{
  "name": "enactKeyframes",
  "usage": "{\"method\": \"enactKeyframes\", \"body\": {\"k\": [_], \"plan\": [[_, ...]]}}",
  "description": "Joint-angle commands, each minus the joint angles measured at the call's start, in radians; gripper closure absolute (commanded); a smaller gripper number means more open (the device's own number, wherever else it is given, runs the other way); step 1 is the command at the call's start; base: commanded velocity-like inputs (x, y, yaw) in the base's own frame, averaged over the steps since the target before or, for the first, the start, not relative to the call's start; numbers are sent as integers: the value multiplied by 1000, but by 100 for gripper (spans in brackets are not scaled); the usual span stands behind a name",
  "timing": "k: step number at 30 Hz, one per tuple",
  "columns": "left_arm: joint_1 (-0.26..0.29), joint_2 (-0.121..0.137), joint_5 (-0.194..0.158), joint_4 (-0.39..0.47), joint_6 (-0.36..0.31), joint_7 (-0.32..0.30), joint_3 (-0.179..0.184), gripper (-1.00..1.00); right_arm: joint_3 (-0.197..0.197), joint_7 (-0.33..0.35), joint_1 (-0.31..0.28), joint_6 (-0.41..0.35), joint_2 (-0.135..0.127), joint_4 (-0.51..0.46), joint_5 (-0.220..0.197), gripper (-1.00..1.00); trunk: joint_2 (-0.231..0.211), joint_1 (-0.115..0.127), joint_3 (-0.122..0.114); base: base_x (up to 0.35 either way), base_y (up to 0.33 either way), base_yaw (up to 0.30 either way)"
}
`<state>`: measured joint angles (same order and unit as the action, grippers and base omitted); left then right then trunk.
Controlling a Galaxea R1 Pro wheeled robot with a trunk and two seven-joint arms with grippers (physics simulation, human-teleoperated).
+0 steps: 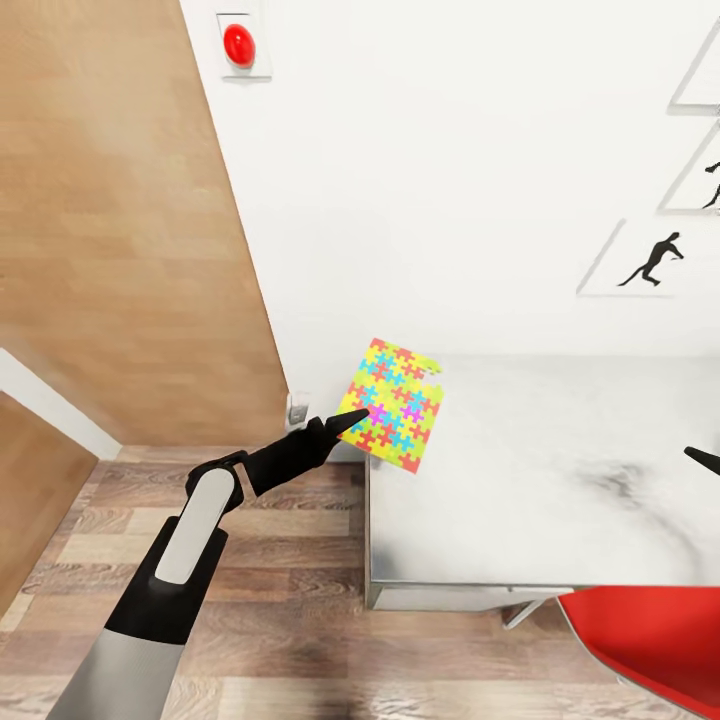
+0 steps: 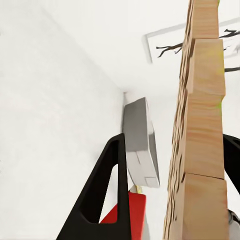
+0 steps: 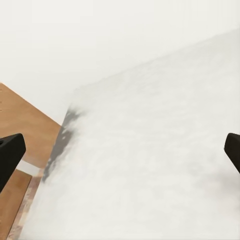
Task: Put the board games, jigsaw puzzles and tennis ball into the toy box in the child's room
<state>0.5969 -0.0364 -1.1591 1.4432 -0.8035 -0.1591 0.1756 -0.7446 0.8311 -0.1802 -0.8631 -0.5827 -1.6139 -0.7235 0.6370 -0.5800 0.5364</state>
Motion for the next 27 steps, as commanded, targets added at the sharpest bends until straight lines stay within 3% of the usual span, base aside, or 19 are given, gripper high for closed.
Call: {"method": "enactKeyframes", "body": {"k": [1,27], "plan": [[0,0,4,-1,-3,-3,-1,100,-1,4,-1,-5,0,0,0,-100,1,0,-1,0,0,0],[-2,-2,2,5,-2,-7,-3,100,14,44,-2,-5,2,0,0,-100,1,0,-43,0,0,0]]}}
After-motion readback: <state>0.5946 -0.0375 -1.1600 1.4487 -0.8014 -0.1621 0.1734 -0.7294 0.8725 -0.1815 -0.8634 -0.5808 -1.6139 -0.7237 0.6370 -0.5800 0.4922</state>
